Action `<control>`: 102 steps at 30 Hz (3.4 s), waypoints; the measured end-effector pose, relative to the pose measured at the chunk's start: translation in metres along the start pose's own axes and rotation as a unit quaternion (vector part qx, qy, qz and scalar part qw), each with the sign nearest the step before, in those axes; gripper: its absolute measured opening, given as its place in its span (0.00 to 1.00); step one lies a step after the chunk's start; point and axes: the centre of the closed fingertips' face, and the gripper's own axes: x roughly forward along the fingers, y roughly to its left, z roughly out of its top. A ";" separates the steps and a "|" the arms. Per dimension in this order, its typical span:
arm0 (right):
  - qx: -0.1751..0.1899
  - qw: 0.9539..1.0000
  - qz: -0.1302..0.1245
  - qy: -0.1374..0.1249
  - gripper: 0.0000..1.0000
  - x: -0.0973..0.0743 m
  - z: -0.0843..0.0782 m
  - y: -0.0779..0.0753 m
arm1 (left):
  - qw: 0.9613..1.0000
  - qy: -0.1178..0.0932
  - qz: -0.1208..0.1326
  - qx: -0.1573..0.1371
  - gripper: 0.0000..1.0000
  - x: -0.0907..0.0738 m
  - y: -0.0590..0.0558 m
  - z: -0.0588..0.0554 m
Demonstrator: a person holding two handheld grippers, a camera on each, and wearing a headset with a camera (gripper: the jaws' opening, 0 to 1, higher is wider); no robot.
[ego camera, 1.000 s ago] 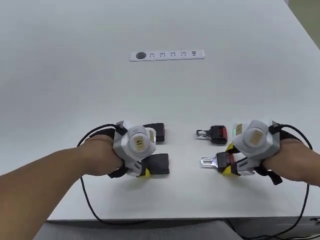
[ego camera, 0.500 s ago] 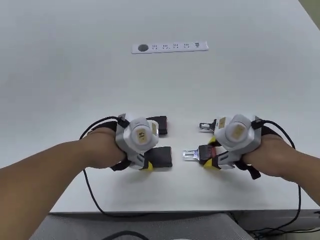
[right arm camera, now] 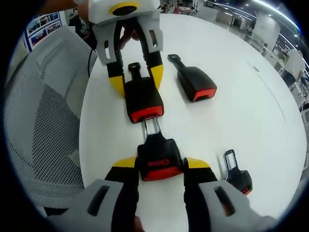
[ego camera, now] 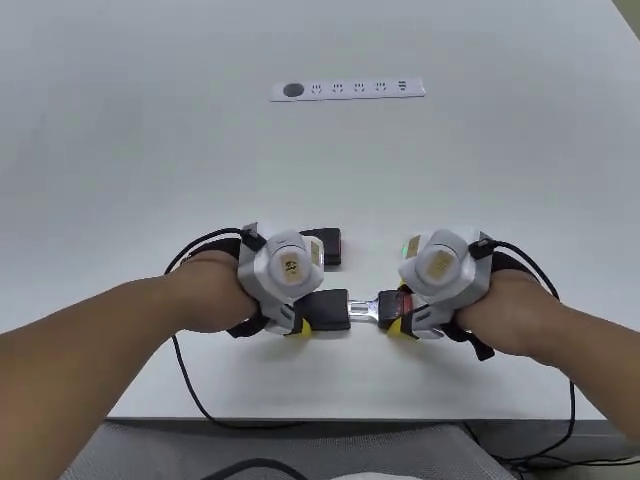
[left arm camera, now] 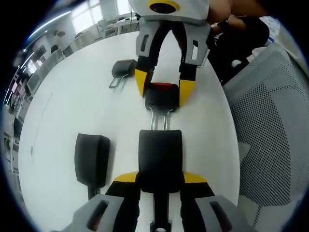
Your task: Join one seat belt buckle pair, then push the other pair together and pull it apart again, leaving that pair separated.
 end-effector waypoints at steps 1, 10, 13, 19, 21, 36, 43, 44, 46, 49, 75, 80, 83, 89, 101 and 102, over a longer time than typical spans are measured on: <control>0.001 1.000 0.000 0.001 0.35 0.000 0.000 -0.001 | 1.000 0.000 0.000 0.000 0.32 0.000 0.000 0.000; -0.024 0.999 -0.002 -0.021 0.35 0.000 0.009 0.004 | 1.000 0.002 0.001 -0.005 0.32 0.000 0.001 0.000; -0.021 0.999 0.003 -0.040 0.35 0.003 0.013 0.002 | 1.000 0.002 -0.001 -0.002 0.32 0.001 0.001 -0.001; -0.019 0.998 0.010 -0.052 0.34 0.003 0.014 0.003 | 1.000 0.003 -0.003 0.004 0.32 0.001 0.001 0.000; -0.021 0.998 0.012 -0.053 0.34 0.003 0.015 0.004 | 1.000 0.003 -0.004 0.006 0.32 0.001 0.001 0.000; -0.026 0.999 0.010 -0.046 0.33 0.009 0.021 0.007 | 1.000 0.001 -0.010 0.016 0.32 0.000 0.001 0.000; -0.036 0.998 0.004 -0.047 0.32 0.014 0.029 0.009 | 1.000 0.003 -0.011 0.023 0.31 -0.001 0.001 0.002; -0.038 0.998 0.004 -0.046 0.32 0.014 0.030 0.009 | 1.000 0.003 -0.011 0.021 0.31 -0.001 0.001 0.002; -0.033 0.998 0.005 -0.048 0.32 0.015 0.029 0.007 | 1.000 0.003 -0.010 0.020 0.31 -0.001 0.002 0.001; -0.031 0.998 0.003 -0.048 0.32 0.018 0.029 0.006 | 1.000 0.002 -0.009 0.020 0.31 -0.001 0.002 0.001; -0.060 0.998 0.007 -0.020 0.32 0.012 0.026 0.014 | 1.000 -0.013 -0.005 -0.015 0.30 -0.002 0.001 -0.005; -0.059 0.998 0.014 -0.015 0.32 0.014 0.026 0.012 | 1.000 -0.020 -0.005 -0.018 0.30 -0.002 -0.001 -0.004; -0.055 0.998 0.016 -0.013 0.33 0.013 0.025 0.012 | 1.000 -0.021 0.000 -0.022 0.31 -0.003 -0.003 -0.003; -0.045 0.999 0.012 0.003 0.34 0.013 0.026 0.011 | 1.000 -0.014 0.001 -0.023 0.31 -0.002 0.001 -0.005; -0.037 0.999 0.003 0.009 0.36 0.013 0.029 0.009 | 0.999 0.007 0.012 -0.032 0.33 -0.005 -0.005 -0.007; -0.032 0.999 0.001 0.010 0.37 0.012 0.030 0.010 | 0.999 0.007 0.012 -0.032 0.35 -0.006 -0.006 -0.009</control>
